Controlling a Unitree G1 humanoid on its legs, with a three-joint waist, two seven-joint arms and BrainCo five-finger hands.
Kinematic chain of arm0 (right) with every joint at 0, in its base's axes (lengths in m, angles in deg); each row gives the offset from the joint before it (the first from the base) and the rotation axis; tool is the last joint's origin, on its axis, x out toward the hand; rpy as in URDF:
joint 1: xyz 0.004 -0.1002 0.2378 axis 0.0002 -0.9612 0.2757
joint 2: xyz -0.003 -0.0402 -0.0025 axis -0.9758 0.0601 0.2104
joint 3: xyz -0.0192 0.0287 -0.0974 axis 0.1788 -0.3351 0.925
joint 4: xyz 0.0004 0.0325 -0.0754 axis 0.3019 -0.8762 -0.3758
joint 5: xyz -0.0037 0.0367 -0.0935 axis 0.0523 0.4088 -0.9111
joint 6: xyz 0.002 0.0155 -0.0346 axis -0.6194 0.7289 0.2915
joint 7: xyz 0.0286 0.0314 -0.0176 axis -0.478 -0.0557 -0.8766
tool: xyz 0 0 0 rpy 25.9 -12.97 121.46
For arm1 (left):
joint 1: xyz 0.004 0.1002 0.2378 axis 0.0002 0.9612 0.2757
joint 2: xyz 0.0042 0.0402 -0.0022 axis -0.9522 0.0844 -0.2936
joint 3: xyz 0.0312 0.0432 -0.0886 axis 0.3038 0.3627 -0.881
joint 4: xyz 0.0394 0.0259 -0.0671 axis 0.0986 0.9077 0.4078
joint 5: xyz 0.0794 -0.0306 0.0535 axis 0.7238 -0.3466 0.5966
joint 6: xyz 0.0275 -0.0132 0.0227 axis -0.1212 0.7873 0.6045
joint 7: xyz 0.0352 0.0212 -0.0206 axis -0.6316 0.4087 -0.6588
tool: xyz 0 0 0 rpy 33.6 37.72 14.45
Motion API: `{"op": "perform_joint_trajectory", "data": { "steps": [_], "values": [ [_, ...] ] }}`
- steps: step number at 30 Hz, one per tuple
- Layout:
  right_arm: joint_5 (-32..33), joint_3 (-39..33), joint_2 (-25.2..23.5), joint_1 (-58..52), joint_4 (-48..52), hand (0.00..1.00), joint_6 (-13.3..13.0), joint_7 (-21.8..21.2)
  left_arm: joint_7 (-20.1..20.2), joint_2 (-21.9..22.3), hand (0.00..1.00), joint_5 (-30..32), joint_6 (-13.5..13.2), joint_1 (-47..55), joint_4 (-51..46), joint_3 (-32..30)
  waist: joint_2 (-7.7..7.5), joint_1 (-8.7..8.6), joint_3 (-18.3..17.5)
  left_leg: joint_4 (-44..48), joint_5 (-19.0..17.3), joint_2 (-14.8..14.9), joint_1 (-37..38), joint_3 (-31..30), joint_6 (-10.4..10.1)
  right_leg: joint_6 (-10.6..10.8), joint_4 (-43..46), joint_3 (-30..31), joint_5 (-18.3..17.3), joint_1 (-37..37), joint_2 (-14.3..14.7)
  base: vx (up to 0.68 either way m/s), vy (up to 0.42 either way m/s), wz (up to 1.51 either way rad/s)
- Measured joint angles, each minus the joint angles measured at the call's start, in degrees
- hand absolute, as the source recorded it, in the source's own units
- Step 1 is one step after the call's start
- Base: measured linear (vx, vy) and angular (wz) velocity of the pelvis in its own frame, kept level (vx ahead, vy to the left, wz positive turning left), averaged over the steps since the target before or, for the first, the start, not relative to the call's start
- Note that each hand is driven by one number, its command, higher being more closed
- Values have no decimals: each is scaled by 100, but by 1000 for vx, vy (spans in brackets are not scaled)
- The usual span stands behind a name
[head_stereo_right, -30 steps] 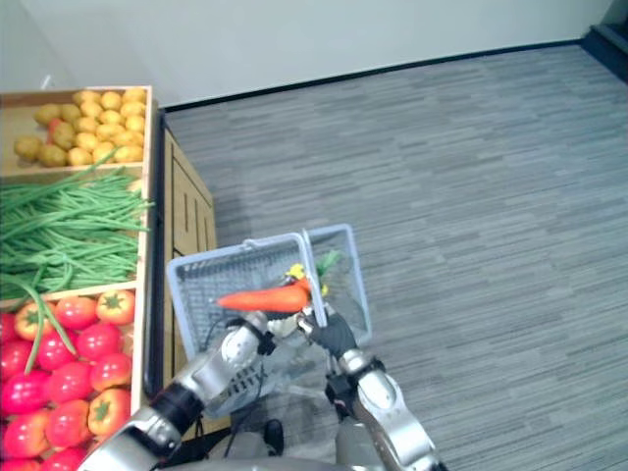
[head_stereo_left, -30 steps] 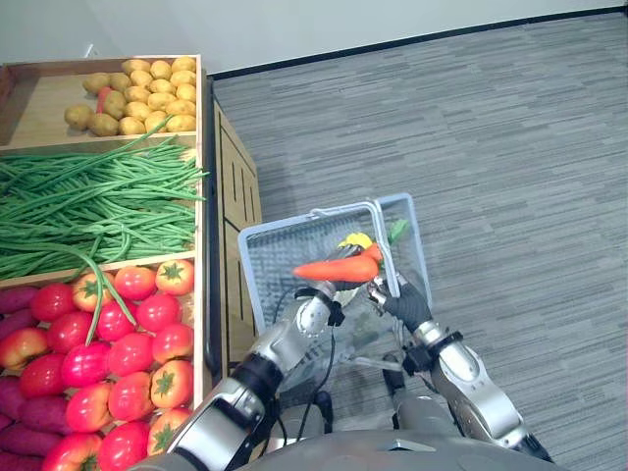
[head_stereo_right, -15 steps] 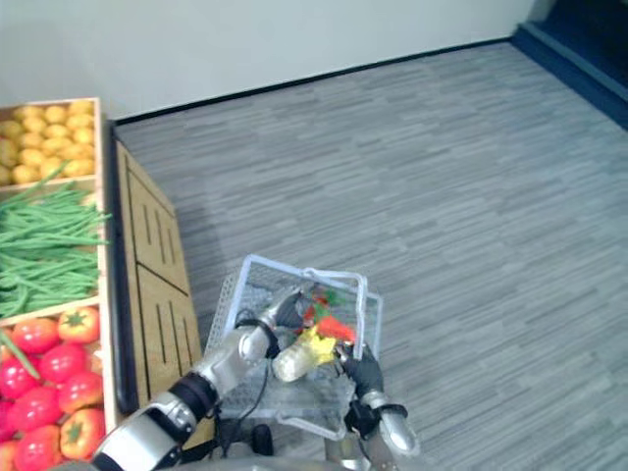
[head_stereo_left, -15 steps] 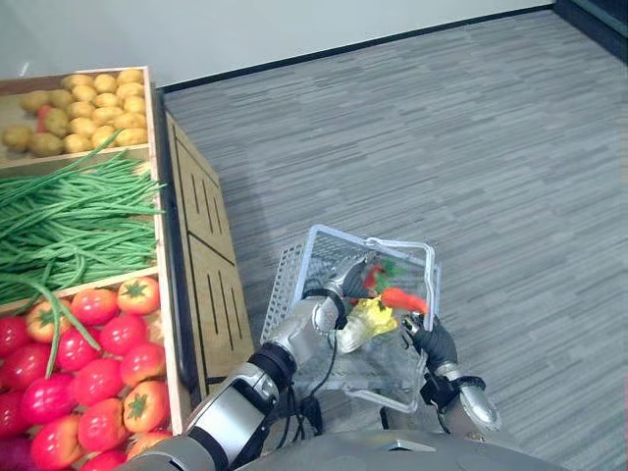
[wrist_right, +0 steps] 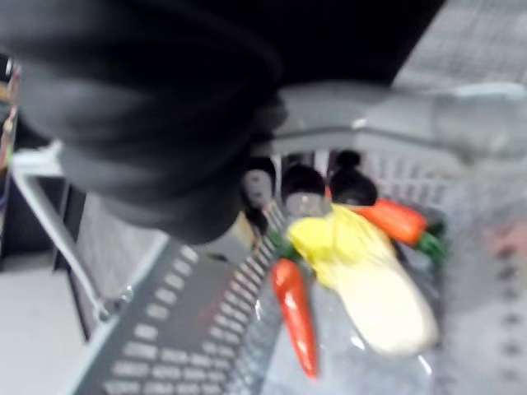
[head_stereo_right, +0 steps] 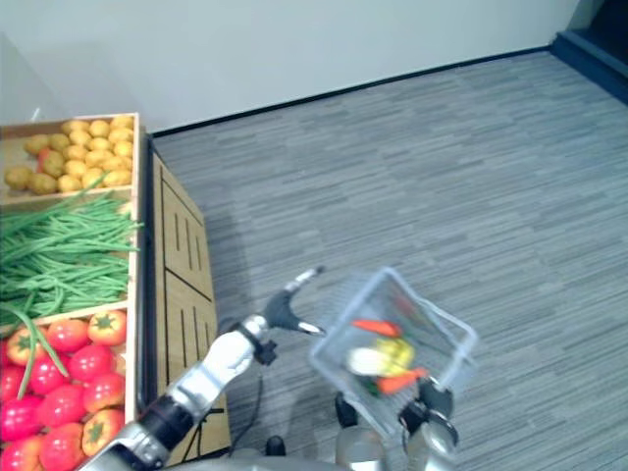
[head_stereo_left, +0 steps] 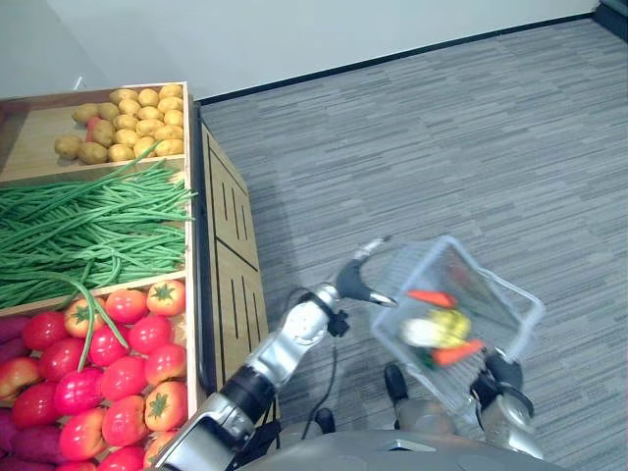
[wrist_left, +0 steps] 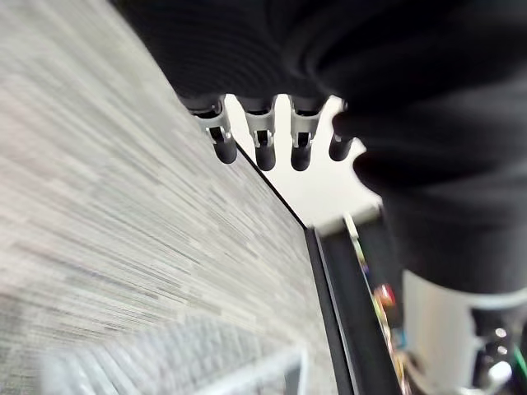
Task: Pick vegetable in the basket
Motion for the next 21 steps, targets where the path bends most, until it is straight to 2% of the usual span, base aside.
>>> {"op": "perform_joint_trajectory", "data": {
  "steps": [4, 6, 10, 11, 12, 14, 17, 19, 21],
  "values": [
    [-115, -163, 275, -99, -601, 100, 91, -93, 261, 67, 0, -1381, 312, 192, 429, -452, -80, 10, 1, -61, 4, 11, 99, -54, 5, -23, -4, -203, -21, 119, -7, -15, 2, 8],
    [-222, -202, 275, -144, -884, 100, 135, -189, 274, 69, 0, -1541, 329, 200, 640, -559, -118, 12, 4, -70, 7, 9, 132, -126, 8, -16, -25, -279, -59, 174, -19, -34, -9, 17],
    [-219, -290, 178, -258, -1308, 100, 243, -294, 144, 224, 0, -601, 301, 120, 1973, -1029, -166, 10, -42, -80, -1, 14, 150, -151, -4, -24, -31, -342, -134, 224, -22, -20, -3, 5],
    [-219, -348, 164, -263, -1441, 100, 257, -295, -114, 311, 0, 173, 328, 52, 2805, -1288, -155, 7, -66, -81, -20, 16, 157, -142, -32, -25, -30, -340, -138, 227, -19, 0, 0, 0],
    [-219, -401, 163, -261, -1485, 100, 271, -293, -223, 348, 0, 465, 367, 21, 3169, -1403, -153, 5, -70, -82, -21, 17, 163, -135, -34, -26, -30, -337, -139, 229, -17, -9, 4, -4],
    [-385, -561, 177, -270, -1586, 100, 339, -206, -669, 428, 0, 1553, 686, 85, 4136, -1849, -157, 9, -69, -90, -29, 31, 218, -77, -44, -32, -29, -288, -143, 245, 2, 12, 11, -11],
    [-672, -556, 181, -188, -1580, 100, 337, -163, -799, 378, 0, 2314, 959, 452, 4459, -2414, -191, 25, -88, -91, -92, 86, 286, 64, -97, -42, -30, -153, -146, 245, 78, 14, 5, -24],
    [-674, -541, 181, -137, -1580, 100, 338, -131, -799, 366, 0, 2482, 993, 592, 4503, -2636, -228, 36, -112, -81, -118, 117, 302, 105, -118, -61, -30, -121, -156, 249, 113, 13, -9, -16],
    [-698, -435, 188, -38, -1572, 100, 335, -85, -780, 375, 0, 2617, 1054, 667, 4505, -2854, -250, 168, -132, -65, -167, 167, 344, 209, -140, -91, -30, -38, -167, 255, 173, 21, -6, -22]
  ]
}}
